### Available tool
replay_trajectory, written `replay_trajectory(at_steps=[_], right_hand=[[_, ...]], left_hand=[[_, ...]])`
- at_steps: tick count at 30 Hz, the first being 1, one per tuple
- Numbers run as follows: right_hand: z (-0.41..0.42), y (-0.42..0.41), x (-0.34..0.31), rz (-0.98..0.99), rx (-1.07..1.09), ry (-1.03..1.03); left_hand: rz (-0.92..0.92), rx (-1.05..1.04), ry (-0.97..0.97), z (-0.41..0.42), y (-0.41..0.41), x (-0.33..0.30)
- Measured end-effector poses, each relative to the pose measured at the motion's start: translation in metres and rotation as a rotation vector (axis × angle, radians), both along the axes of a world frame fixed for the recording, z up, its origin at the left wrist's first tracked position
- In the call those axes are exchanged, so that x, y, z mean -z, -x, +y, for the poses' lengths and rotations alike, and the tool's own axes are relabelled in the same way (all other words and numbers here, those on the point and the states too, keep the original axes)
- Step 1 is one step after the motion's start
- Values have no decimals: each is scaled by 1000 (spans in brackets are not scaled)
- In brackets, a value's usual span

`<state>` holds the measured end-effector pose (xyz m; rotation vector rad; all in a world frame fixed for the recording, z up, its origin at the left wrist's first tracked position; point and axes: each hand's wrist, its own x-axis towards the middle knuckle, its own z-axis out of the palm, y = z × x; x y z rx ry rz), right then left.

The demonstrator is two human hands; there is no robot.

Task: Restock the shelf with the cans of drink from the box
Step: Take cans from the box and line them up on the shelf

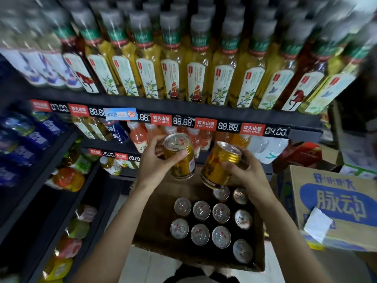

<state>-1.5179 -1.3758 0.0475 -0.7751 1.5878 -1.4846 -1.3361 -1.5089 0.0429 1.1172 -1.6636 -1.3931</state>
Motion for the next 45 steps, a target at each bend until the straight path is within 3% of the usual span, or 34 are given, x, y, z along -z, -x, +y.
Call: replay_trajectory(at_steps=[14, 22, 29, 37, 41, 45], right_hand=[[-12, 39, -189, 403, -84, 454], [-38, 53, -268, 500, -42, 621], [-75, 78, -308, 576, 38, 651], [-119, 122, -314, 596, 101, 550], [-125, 137, -310, 708, 47, 472], [-121, 149, -311, 688, -60, 403]], left_hand=[[154, -45, 633, -9, 48, -182], [262, -149, 720, -22, 76, -262], [160, -237, 795, -49, 107, -299], [-31, -280, 765, -80, 155, -313], [-117, -282, 764, -92, 168, -311], [-179, -185, 781, -98, 167, -308]])
